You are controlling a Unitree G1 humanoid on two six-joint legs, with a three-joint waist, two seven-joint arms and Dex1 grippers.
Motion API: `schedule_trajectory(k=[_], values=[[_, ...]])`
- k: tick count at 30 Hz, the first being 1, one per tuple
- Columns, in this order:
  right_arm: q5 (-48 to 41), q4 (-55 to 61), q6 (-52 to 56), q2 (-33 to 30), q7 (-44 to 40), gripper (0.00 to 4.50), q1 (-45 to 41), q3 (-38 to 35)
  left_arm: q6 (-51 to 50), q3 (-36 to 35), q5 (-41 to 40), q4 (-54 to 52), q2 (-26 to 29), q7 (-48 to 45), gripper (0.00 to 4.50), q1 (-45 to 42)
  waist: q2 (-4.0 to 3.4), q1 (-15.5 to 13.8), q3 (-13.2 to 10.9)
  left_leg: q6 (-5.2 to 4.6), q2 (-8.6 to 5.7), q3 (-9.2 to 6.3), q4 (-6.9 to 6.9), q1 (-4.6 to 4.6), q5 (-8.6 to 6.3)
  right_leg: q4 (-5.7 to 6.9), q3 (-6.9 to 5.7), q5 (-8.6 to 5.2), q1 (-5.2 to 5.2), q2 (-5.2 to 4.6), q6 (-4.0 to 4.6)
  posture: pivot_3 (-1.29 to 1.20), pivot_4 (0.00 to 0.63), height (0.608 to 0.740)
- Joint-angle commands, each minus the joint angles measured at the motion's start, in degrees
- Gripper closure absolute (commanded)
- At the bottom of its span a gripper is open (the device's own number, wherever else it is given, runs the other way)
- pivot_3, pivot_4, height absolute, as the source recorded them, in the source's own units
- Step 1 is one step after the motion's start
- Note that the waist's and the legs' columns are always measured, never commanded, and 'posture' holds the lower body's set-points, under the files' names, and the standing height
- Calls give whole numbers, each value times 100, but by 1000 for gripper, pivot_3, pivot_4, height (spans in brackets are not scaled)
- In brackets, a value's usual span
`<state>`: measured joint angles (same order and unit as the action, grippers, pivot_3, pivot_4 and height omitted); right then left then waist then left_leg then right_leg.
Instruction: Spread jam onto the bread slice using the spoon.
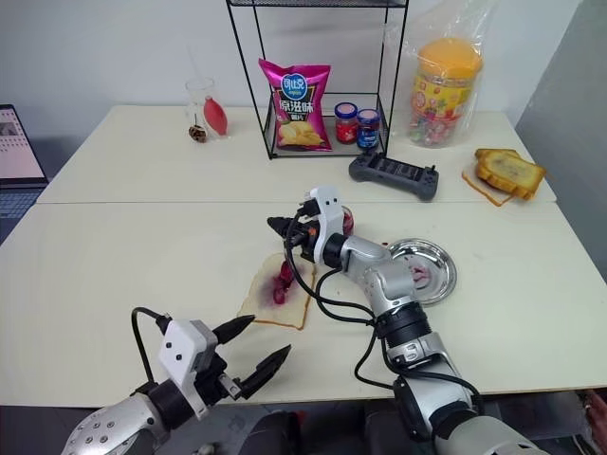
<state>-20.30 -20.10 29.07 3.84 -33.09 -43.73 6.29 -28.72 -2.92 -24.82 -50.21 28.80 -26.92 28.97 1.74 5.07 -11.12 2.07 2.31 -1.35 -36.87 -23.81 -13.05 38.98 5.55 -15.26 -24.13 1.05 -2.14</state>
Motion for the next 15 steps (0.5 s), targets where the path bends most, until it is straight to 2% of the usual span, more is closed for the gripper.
schedule_trajectory(k=[1, 8, 15], values=[[57, 209, -36, -17, -109, 4456, 40, 101, 189, -45, -11, -128, 1, -64, 0, 154, 0, 0, 0, 0, 0, 0, 0, 0, 0, 0, 0, 0, 0, 0, 0, 0, 150, 740], [-382, 477, 712, -4, -237, 4456, 109, -30, 774, -96, 139, 205, -3, -339, 0, 565, 0, 1, 0, 0, 1, 1, 0, 1, 0, 0, 1, -1, -1, -1, 2, 0, 150, 740], [-934, 558, 1497, 24, -202, 4456, -76, -459, 1328, 36, 344, 513, -72, -499, 0, 829, 0, 2, 0, 0, 4, 1, 3, 0, 0, -1, -1, -4, -2, 0, 6, 0, 150, 740]])
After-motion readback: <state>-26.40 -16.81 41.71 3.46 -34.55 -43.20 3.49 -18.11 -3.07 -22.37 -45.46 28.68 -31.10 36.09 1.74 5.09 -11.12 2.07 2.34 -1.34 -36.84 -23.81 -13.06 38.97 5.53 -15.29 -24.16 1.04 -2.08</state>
